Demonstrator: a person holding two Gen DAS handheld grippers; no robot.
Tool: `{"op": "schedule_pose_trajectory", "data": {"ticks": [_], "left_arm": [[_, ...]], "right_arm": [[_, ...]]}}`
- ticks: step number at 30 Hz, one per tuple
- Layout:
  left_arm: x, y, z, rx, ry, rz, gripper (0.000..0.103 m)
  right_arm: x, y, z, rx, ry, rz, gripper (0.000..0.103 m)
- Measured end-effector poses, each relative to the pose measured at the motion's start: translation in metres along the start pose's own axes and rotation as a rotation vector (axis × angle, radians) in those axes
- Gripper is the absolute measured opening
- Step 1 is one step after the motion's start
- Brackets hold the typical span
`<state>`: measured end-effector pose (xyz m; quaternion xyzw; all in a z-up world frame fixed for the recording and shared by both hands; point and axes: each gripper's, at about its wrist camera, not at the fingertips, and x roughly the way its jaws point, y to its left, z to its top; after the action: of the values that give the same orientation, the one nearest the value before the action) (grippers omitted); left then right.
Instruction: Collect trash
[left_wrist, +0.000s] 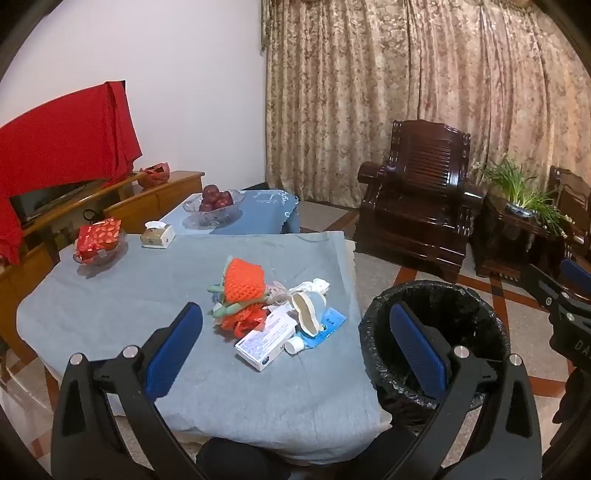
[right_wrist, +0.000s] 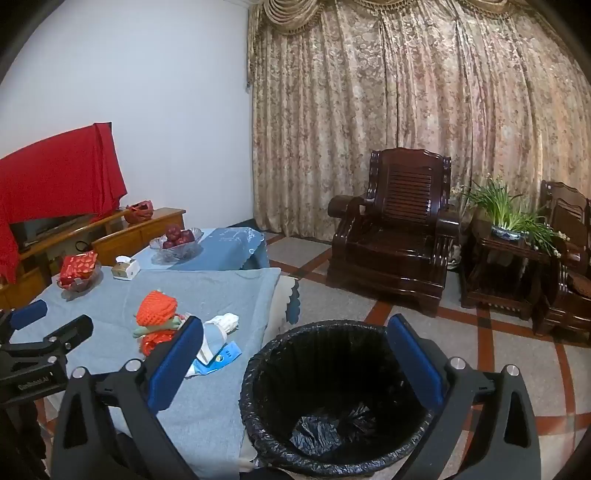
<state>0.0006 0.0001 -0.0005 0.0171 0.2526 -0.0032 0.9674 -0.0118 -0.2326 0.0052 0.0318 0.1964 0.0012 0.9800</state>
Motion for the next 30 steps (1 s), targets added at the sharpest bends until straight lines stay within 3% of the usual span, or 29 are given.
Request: {"op": "schedule_pose_trajectory", "data": {"ticks": [30], "left_arm": [[-0.0029, 0.0078, -0.0035, -0.001, -0.004, 0.005, 0.098]], "right_arm": [[0.0019, 0.0044, 0.0004, -0.011, -0.003, -0.006, 0.097]]}}
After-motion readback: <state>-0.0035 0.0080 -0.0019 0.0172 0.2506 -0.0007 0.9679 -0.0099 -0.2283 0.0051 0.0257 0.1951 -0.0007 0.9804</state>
